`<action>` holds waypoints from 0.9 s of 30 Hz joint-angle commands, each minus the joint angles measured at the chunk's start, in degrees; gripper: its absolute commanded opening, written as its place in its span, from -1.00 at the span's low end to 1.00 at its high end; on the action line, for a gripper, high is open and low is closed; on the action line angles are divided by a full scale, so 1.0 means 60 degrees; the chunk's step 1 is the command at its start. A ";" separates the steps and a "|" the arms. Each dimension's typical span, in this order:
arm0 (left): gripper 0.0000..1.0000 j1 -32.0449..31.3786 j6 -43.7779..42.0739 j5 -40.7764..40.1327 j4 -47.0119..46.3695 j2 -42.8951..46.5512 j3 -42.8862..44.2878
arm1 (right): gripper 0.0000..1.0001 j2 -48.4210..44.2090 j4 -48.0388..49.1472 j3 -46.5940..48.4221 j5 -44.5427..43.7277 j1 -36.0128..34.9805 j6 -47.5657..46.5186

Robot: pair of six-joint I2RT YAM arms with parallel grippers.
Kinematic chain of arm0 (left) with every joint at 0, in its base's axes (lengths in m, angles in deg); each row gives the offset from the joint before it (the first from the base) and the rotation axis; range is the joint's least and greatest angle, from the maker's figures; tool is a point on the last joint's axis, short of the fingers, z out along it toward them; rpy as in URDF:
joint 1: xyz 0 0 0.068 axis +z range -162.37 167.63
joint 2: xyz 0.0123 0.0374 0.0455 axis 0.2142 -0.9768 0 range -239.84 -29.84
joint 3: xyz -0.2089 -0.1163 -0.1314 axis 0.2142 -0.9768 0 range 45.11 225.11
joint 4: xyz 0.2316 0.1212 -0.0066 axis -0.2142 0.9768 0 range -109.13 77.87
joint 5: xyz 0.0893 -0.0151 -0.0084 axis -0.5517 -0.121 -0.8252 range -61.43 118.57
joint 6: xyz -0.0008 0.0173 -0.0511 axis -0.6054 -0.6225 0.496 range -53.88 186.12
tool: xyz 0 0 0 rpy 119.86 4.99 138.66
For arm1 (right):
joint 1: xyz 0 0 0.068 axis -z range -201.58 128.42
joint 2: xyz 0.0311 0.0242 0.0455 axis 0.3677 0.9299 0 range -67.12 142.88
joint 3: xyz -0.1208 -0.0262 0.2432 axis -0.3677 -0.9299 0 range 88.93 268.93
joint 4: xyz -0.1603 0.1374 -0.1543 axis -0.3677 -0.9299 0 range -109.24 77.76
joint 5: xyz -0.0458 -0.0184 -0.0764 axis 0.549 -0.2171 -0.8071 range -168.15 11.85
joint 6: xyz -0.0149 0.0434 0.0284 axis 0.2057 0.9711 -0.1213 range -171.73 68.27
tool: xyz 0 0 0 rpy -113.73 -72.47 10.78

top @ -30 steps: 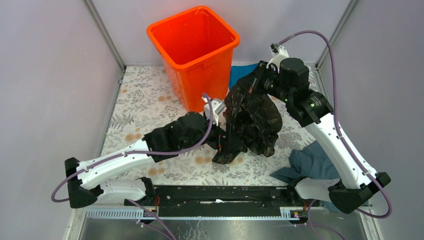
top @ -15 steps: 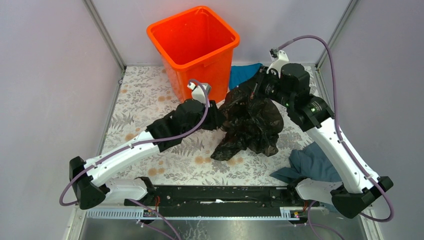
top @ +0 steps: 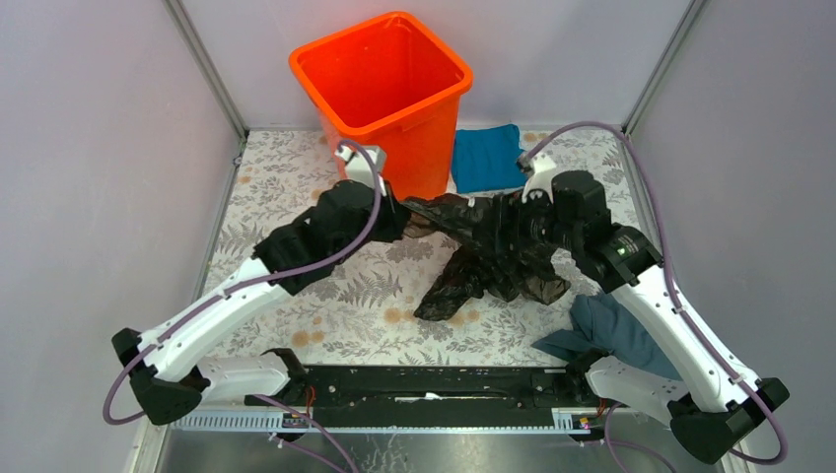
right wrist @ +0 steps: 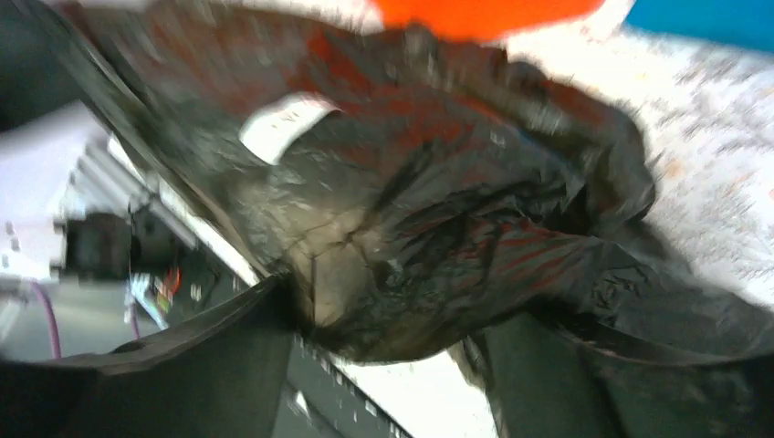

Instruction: Put the trash bags into the trash bin

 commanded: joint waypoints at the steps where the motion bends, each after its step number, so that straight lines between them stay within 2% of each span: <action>1: -1.00 0.0291 -0.0056 -0.2111 0.1381 0.0637 0.0938 | 0.65 -0.0396 -0.1396 -0.0531 0.2171 0.0012 -0.1534; 2: -1.00 0.0346 0.0112 -0.2780 0.1527 0.0803 0.0832 | 0.75 -0.0441 -0.1839 -0.0517 0.2026 0.0007 -0.1809; 3: -1.00 0.0451 0.0160 -0.2904 0.1538 0.1016 0.0645 | 0.81 -0.0470 -0.2208 -0.0484 0.1631 0.0007 -0.1990; 7: -1.00 0.1012 -0.0020 -0.2660 0.1717 0.1572 0.0214 | 0.92 -0.0577 -0.2870 -0.0182 0.0652 0.0020 -0.2035; 14: -1.00 0.1161 -0.0985 -0.1917 0.2408 0.1965 0.1051 | 0.99 -0.0525 -0.1726 -0.0652 0.0606 0.0012 -0.1456; 15: -1.00 0.1159 -0.0992 -0.1848 0.2513 0.1980 0.1201 | 0.99 -0.0466 -0.1199 -0.1007 0.0428 0.0007 -0.1440; 19: -1.00 0.1152 -0.0731 -0.1768 0.2607 0.2078 0.1225 | 0.99 -0.0849 0.3520 -0.3768 -0.1382 0.0018 -0.0197; 22: -1.00 0.1152 -0.0613 -0.1514 0.2684 0.2199 0.1175 | 0.99 -0.0545 0.6045 -0.4900 -0.2156 0.0258 0.0560; 24: -1.00 0.1153 -0.0577 -0.1445 0.2634 0.2366 0.1041 | 0.99 0.0327 0.6635 -0.4777 -0.0992 0.1164 0.1402; 27: -1.00 0.1152 -0.0651 -0.1368 0.2672 0.2467 0.0975 | 1.00 0.2244 0.7631 -0.4437 0.2499 0.2986 0.3540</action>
